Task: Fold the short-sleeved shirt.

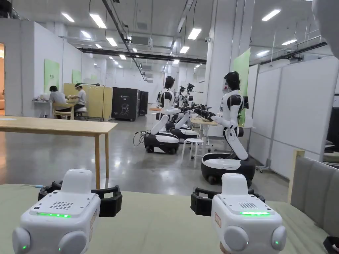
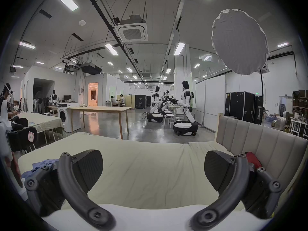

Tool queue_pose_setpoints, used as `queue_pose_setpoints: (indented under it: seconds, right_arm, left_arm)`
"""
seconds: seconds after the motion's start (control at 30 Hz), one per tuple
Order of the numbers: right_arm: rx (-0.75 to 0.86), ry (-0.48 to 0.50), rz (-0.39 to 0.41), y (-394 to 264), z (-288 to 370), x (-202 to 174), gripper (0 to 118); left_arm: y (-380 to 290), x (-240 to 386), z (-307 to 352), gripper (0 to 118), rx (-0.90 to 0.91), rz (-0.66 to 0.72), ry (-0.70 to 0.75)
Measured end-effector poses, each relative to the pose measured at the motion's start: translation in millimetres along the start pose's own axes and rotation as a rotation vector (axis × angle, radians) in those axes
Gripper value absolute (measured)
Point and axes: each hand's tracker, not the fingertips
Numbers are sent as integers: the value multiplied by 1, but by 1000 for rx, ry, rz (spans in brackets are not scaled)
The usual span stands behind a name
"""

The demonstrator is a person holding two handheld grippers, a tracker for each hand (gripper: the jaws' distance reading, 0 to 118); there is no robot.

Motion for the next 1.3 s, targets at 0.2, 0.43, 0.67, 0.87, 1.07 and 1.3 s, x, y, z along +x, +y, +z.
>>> queue_pose_setpoints:
  seconds: [0.2, 0.43, 0.67, 0.87, 1.07, 1.3]
  right_arm:
    - [-6, -4, 4, -2, -1, 1, 118]
    - [-6, -9, -29, -4, 0, 5, 118]
    - [78, -14, 396, -6, 5, -13, 118]
    - [89, 9, 1160, -45, 1, -44, 118]
    - [-10, 20, 1958, -134, -20, -42, 118]
    - [-144, 42, 610, -39, -17, -11, 118]
  left_arm:
    - [-2, 0, -1, 118, -8, -2, 2]
    - [-4, -3, -1, 118, -11, 35, 5]
    - [-4, 6, -4, 118, 3, -340, 11]
    - [-26, 44, 2, 118, 33, -1092, 21]
    - [-106, 51, -8, 118, 97, -1880, 25]
    - [-33, 8, -10, 118, -72, -554, -62]
